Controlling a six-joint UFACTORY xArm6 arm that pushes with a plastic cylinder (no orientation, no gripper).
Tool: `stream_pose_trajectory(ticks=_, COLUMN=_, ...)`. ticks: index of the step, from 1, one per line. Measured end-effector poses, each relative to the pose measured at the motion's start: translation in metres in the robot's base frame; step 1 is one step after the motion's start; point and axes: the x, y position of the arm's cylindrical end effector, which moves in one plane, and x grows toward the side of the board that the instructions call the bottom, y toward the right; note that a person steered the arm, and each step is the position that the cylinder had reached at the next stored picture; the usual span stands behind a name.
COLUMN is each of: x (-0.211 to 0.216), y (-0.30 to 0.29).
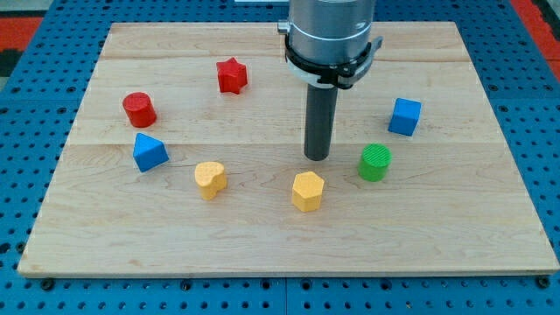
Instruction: Move the green circle slightly to the right
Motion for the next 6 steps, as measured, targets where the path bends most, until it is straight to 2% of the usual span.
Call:
stream_pose_trajectory(ticks=2, x=0.007, y=0.08)
stream_pose_trajectory(ticks=4, x=-0.041, y=0.047)
stream_pose_trajectory(ticks=5, x=-0.06, y=0.053)
stream_pose_trajectory(ticks=6, x=-0.059, y=0.06)
